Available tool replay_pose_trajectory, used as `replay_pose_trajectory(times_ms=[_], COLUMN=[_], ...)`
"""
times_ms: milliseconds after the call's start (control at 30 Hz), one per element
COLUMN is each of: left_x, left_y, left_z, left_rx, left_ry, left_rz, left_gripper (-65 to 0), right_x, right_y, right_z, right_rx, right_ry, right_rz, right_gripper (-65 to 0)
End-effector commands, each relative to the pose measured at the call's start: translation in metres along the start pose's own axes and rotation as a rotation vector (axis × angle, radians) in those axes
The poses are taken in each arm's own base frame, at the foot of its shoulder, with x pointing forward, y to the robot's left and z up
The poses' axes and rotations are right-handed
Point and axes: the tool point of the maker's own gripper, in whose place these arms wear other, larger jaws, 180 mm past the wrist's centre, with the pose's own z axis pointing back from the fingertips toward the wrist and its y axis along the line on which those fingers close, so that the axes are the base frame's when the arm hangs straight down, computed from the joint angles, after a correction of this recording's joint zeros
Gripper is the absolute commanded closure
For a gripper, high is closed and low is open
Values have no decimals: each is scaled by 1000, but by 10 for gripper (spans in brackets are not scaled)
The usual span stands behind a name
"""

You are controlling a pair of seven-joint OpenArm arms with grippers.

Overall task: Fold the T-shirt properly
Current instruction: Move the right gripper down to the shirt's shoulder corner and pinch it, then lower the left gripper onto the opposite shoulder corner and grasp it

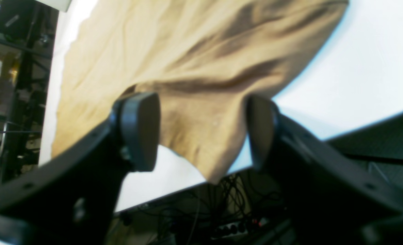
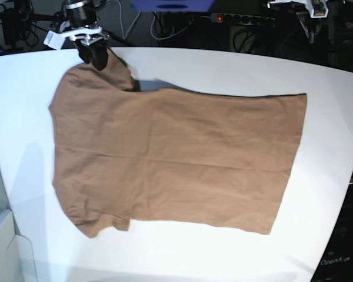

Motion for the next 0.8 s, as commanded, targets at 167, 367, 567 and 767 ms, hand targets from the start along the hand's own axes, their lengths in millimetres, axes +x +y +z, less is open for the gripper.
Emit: replay_pose_trajectory(times_ms=[167, 367, 567, 767], left_x=[8, 8, 10, 11], left_y=[18, 16, 16, 15], left_z=[6, 6, 1, 0], left_rx=[62, 60, 63, 63], left_ry=[-26, -27, -40, -44], left_rz=[-22, -20, -15, -14], left_gripper=[-11, -11, -11, -11], right_x=[6, 7, 7, 0], right_y=[5, 5, 11, 15], right_z=[0, -1, -7, -7], right_rx=[22, 27, 65, 79], right_ry=[-18, -17, 11, 34], right_rz=[2, 9, 39, 42], right_gripper=[-234, -158, -7, -7])
